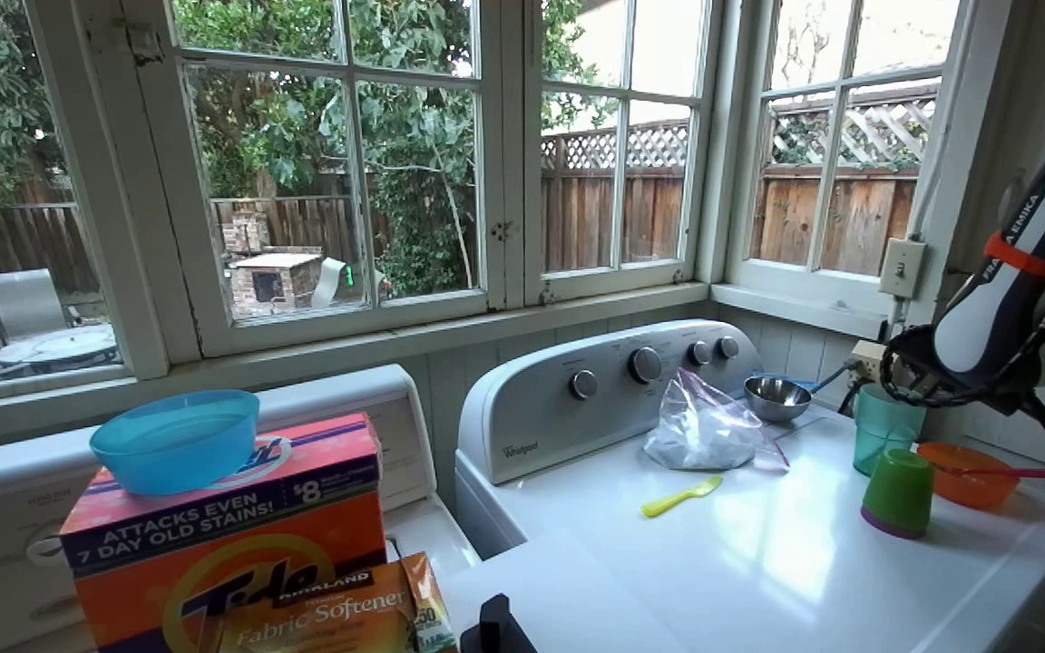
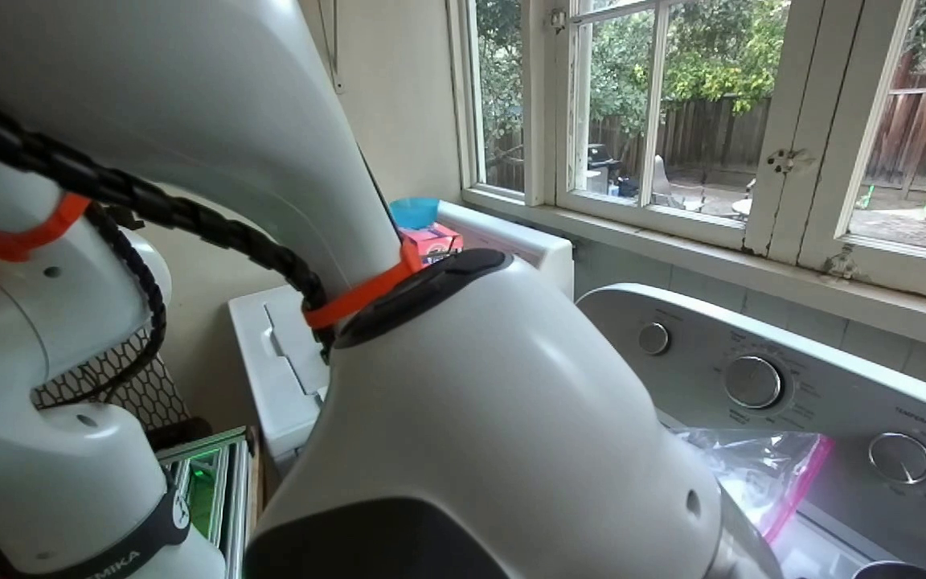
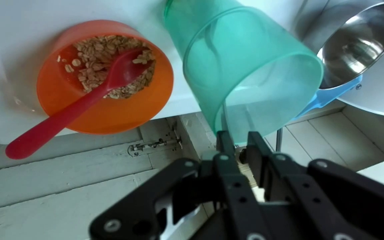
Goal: Remove the spoon from the cup, and then put it down
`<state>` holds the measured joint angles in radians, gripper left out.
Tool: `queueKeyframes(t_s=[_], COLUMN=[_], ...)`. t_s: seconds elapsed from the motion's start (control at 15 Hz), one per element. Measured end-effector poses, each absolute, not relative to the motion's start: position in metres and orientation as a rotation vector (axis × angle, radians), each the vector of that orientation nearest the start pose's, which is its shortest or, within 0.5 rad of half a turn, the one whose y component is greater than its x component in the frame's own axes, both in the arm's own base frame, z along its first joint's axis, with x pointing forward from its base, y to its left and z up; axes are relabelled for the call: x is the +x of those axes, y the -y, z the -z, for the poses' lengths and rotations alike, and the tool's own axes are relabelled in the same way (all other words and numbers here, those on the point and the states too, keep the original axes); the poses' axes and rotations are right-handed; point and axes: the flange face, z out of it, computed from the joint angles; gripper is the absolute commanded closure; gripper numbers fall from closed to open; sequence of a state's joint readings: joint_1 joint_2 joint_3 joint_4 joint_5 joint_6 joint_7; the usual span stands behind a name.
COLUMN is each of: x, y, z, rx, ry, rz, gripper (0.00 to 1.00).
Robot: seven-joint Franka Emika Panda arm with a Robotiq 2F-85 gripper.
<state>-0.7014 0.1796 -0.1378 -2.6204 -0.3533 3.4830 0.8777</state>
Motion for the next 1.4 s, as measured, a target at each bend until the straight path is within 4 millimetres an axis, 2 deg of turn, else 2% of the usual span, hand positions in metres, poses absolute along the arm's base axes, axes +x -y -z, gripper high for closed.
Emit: queueKeyframes(t_s=[0.07,0.13,0.2,0.33,0.87,1.13,1.4], x=[0.346,0.347,0.347,0.347,0.349,0.356,0.358], y=[0.325,0.325,0.325,0.325,0.323,0.320,0.325], z=[-0.265,-0.265,-0.264,-0.263,-0.261,-0.278,-0.308], rx=[-2.341,-2.341,-2.341,-2.350,-2.387,-2.397,-2.409], ry=[-1.837,-1.834,-1.831,-1.821,-1.779,-1.742,-1.710], rz=[1.037,1.041,1.044,1.048,1.053,1.110,1.214], gripper=[0.79,0.83,0.95,1.00,0.99,0.99,0.99])
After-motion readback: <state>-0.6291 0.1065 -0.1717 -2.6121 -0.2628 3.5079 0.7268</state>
